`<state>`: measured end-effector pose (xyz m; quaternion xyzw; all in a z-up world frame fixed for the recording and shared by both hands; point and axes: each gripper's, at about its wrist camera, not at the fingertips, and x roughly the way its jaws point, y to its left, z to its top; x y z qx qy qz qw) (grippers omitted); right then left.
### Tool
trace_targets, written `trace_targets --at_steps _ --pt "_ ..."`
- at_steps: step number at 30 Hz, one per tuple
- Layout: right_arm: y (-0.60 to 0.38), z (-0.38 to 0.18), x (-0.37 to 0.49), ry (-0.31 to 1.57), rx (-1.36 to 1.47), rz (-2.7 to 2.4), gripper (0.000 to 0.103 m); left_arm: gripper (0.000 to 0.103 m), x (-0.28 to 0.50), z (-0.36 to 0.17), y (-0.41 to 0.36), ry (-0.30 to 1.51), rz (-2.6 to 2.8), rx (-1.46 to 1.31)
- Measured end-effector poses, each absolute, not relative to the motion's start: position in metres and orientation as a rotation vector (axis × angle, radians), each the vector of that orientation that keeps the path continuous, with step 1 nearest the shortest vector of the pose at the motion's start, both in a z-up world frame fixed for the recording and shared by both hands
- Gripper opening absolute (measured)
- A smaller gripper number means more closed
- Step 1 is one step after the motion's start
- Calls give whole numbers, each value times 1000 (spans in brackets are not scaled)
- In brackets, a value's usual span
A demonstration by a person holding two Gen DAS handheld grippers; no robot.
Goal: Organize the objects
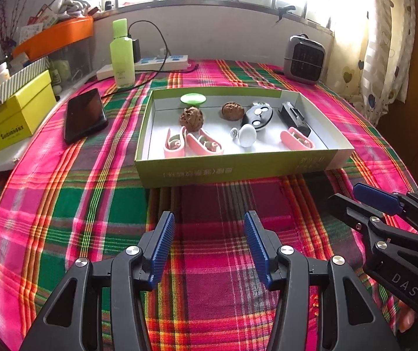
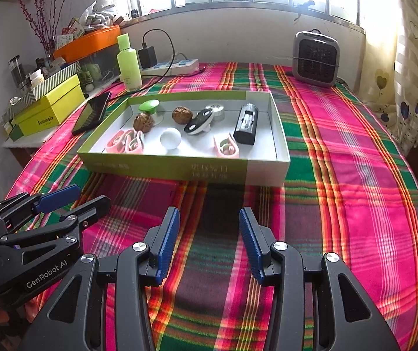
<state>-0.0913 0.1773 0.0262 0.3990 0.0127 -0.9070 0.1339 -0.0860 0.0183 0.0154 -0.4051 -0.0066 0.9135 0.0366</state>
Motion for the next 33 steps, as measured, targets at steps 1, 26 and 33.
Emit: trace_targets --at_steps 1,26,33 --pt "177 24 -90 40 1164 -2627 44 49 -84 14 18 -11 2810 -1248" --pt "179 9 -68 124 1287 -2678 53 60 -63 2 22 6 2841 -1325" --pt "184 7 -68 108 1298 -2703 64 62 -60 1 22 -8 2849 -1319"
